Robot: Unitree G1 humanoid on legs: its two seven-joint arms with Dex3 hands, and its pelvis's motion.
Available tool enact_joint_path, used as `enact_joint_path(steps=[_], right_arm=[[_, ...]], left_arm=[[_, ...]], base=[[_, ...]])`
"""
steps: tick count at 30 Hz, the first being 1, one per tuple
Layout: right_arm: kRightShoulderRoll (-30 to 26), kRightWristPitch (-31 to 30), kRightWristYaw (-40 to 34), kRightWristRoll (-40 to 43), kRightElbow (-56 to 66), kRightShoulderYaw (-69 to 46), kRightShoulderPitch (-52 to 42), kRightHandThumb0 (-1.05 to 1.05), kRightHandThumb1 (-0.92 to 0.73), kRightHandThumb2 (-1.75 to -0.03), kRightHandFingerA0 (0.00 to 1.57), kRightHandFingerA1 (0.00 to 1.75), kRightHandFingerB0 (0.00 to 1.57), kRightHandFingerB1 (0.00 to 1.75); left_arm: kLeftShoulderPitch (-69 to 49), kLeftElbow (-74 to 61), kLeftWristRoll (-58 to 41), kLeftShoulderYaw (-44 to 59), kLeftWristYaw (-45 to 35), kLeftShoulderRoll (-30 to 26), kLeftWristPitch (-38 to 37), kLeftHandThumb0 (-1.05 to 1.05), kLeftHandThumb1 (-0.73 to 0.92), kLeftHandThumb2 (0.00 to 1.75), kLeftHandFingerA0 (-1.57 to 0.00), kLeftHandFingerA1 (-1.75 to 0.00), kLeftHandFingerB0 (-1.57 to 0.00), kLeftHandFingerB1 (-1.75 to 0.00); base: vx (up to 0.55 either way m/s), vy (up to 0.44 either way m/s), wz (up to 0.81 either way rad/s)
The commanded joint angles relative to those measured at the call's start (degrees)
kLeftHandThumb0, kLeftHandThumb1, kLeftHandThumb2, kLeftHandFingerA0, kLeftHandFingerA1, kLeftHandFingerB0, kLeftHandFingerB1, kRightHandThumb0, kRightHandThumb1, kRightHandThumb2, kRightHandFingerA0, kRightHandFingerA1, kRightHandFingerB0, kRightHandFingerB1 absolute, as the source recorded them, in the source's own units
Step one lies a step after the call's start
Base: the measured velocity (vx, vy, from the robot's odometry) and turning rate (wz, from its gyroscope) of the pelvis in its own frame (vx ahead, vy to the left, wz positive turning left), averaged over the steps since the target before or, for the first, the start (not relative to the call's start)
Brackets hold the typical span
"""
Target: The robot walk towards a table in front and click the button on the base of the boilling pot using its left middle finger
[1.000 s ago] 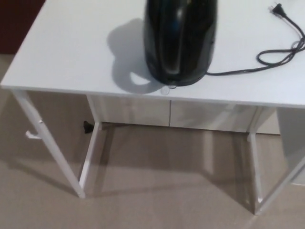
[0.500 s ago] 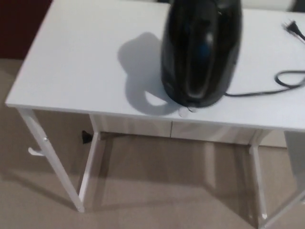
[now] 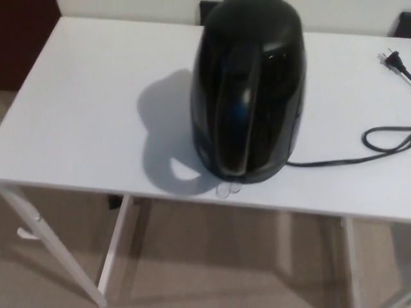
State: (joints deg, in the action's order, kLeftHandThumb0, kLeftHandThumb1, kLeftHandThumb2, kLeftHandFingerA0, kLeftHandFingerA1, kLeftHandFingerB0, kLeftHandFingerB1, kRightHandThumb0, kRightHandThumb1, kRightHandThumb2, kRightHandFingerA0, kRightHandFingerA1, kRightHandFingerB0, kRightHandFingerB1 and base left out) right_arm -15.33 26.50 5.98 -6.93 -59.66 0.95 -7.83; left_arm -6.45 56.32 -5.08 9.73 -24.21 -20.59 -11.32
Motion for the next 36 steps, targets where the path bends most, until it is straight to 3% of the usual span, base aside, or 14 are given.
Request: enact_joint_path(steps=[1, 11, 20, 36], right_arm=[[0.0, -0.4, -0.4, -0.4, -0.6, 0.2, 0.4, -0.24, -0.47, -0.54, 0.81, 0.51, 0.46, 0.44], [0.3, -0.6, 0.0, 0.3, 0.3, -0.1, 0.0, -0.23, -0.47, -0.54, 0.76, 0.50, 0.45, 0.43], [0.2, 0.1, 0.1, 0.0, -0.4, 0.1, -0.1, -0.25, -0.47, -0.54, 0.81, 0.50, 0.45, 0.44], [0.0, -0.3, 0.1, -0.1, -0.1, 0.4, 0.2, -0.23, -0.47, -0.54, 0.78, 0.49, 0.45, 0.44]], left_arm=[[-0.1, -0.1, 0.0, 0.4, -0.3, -1.1, -0.8, -0.15, 0.48, 0.54, -0.75, -0.48, -0.52, -0.38], [1.1, 1.0, 0.2, -0.1, -0.8, -1.3, -0.5, -0.23, 0.43, 0.58, -0.63, -0.50, -0.51, -0.42], [-0.4, -0.9, 0.5, -0.6, -0.8, -1.4, -0.8, -0.24, 0.42, 0.58, -0.57, -0.47, -0.50, -0.41], [-2.2, -4.2, 2.6, -4.0, -0.7, -1.3, -3.0, -0.32, 0.39, 0.60, -0.58, -0.48, -0.48, -0.42]], base=[[0.11, -0.061, -0.07], [0.10, 0.132, -0.06], [0.05, 0.073, 0.01], [0.02, -0.022, 0.01]])
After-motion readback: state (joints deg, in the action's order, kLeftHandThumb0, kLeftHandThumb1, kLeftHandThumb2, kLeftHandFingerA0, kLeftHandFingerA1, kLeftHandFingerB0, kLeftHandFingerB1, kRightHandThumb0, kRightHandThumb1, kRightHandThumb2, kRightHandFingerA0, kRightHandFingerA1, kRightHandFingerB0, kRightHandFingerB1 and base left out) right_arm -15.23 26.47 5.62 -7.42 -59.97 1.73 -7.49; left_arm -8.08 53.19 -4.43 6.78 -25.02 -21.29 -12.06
